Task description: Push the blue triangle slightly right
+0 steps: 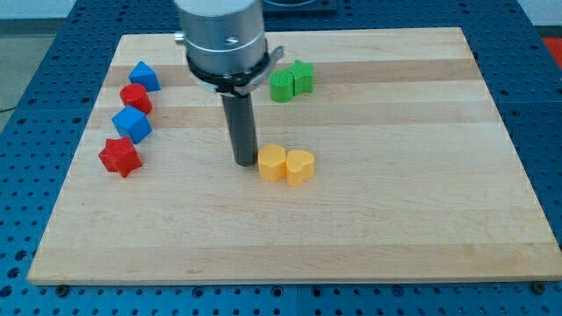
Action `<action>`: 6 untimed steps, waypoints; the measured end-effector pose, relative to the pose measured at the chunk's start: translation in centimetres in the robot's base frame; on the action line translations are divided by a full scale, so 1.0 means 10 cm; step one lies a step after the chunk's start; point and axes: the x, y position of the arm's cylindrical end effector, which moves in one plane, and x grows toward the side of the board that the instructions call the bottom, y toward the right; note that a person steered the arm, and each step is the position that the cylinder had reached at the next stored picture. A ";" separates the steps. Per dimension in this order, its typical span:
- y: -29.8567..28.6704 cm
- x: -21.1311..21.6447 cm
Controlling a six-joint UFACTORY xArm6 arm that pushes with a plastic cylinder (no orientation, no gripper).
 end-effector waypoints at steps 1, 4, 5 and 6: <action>0.14 0.00; -1.27 0.86; -1.85 0.91; -2.15 0.52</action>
